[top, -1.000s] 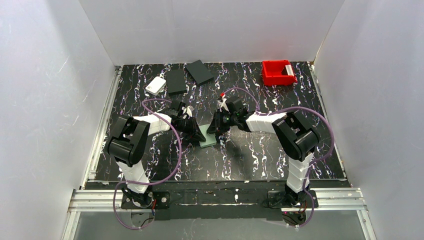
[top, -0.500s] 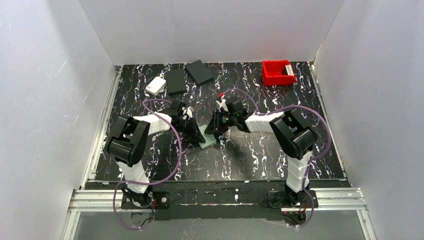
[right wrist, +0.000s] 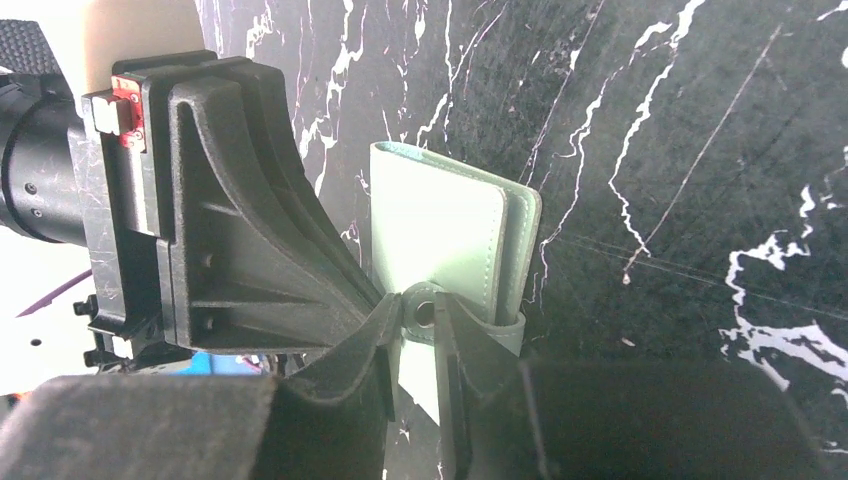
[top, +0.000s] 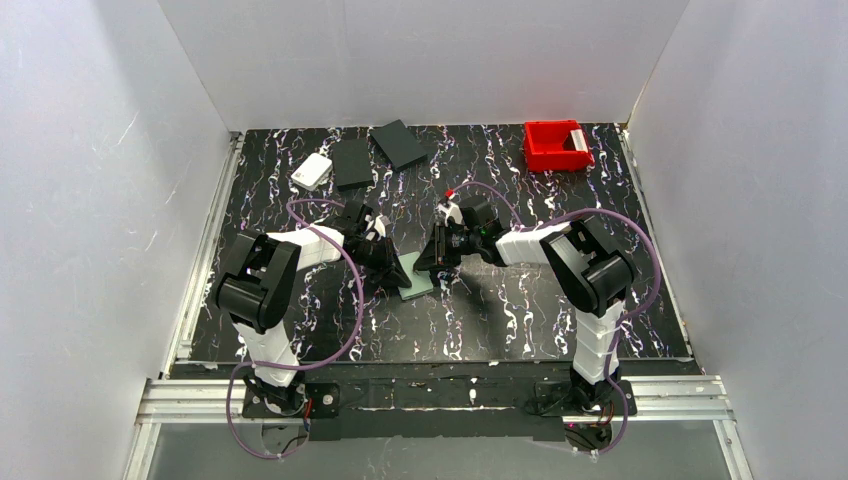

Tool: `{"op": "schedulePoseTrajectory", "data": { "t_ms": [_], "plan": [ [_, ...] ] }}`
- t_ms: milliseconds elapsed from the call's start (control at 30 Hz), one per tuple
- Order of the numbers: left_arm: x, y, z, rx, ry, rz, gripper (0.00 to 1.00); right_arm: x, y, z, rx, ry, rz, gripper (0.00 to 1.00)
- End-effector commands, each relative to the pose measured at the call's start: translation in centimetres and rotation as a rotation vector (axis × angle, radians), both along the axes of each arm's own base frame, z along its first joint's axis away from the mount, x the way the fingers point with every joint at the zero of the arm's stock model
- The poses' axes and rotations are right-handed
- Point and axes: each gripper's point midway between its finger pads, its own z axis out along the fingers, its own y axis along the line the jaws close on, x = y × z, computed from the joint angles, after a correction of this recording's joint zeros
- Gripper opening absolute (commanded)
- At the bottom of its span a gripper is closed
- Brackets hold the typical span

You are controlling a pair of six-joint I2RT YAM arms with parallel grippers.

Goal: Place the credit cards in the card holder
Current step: Close the card holder at the center of the board.

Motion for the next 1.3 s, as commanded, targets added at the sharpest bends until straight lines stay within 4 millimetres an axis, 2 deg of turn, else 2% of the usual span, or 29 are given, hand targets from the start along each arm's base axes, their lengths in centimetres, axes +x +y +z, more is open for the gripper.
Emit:
{"op": "schedulePoseTrajectory", "data": {
  "t_ms": [0, 167, 367, 500, 667, 800, 1133, 1267],
  "plan": [
    [0.0, 0.5, -0.9, 0.043, -0.006, -0.007, 0.06, -2.6, -1.0, -3.0, -0.052, 0.122, 0.054, 0.23],
    [0.0, 0.4, -0.9, 0.042, -0.003, -0.008, 0.06, -3.1, -1.1, -3.6, -0.067, 0.126, 0.103, 0.11],
    [0.0, 0.5, -0.9, 0.044, -0.005, -0.006, 0.06, -3.6, -2.3, -4.6, -0.155, 0.082, 0.175, 0.01],
    [0.0, 0.5, -1.0, 0.044, -0.001, -0.003, 0.06, -3.6, -2.2, -4.6, -0.183, 0.027, 0.217, 0.01],
    [0.2, 0.4, -1.0, 0.046, -0.001, 0.001, 0.06, -4.7, -1.9, -4.7, -0.233, -0.022, 0.281, 0.01],
    [0.2, 0.4, -1.0, 0.046, 0.002, 0.002, 0.06, -4.7, -2.0, -5.4, -0.307, -0.069, 0.288, 0.01],
    [0.1, 0.5, -1.2, 0.055, 0.004, 0.002, 0.06, -5.9, -3.6, -7.5, -0.612, -0.22, 0.348, 0.01],
    [0.0, 0.6, -1.1, 0.058, 0.001, -0.001, 0.05, -7.1, -4.8, -8.3, -0.626, -0.212, 0.305, 0.01]
  ]
}}
